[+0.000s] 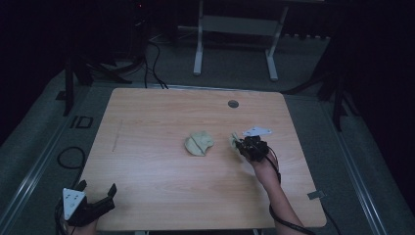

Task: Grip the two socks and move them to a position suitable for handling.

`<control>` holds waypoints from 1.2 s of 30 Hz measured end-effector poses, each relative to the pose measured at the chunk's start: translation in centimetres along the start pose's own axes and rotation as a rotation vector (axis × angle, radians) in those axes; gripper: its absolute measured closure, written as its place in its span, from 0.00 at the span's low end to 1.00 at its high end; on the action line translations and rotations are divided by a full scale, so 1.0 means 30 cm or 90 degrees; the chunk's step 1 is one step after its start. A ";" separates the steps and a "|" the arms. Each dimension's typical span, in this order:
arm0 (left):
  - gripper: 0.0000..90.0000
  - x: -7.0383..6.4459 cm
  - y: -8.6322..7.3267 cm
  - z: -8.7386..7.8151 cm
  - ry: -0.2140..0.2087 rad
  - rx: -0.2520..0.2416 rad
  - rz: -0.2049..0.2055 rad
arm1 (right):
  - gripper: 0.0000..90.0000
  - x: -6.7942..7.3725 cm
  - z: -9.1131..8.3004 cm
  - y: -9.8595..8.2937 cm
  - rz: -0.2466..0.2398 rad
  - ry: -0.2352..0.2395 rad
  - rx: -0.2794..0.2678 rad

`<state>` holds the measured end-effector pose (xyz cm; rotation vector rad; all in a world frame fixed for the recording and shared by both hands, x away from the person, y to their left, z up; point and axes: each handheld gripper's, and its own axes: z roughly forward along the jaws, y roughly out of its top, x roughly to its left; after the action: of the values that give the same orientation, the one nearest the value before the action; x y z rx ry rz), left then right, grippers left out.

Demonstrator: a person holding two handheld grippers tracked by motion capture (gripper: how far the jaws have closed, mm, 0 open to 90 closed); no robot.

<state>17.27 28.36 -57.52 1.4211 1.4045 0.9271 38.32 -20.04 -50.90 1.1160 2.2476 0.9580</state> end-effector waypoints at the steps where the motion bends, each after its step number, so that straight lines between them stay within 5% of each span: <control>1: 0.01 0.000 0.000 0.000 0.000 0.000 0.000 | 0.88 0.005 -0.017 0.009 -0.002 0.005 -0.005; 9: 0.01 0.001 0.000 0.002 0.001 0.001 -0.001 | 0.88 0.068 -0.136 0.045 -0.023 0.035 -0.040; 18: 0.01 0.000 0.001 0.001 0.000 0.002 0.000 | 0.88 0.168 -0.253 0.015 -0.025 0.062 -0.073; 29: 0.01 -0.001 0.002 0.001 -0.002 0.002 0.000 | 0.88 0.337 -0.312 -0.113 -0.067 0.105 -0.067; 36: 0.01 -0.004 0.001 0.006 -0.005 0.005 0.004 | 0.88 0.394 -0.311 -0.190 -0.071 0.112 -0.046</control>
<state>17.44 28.23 -57.53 1.4344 1.4010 0.9197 22.65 -16.42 -50.06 0.8954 2.3650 1.1200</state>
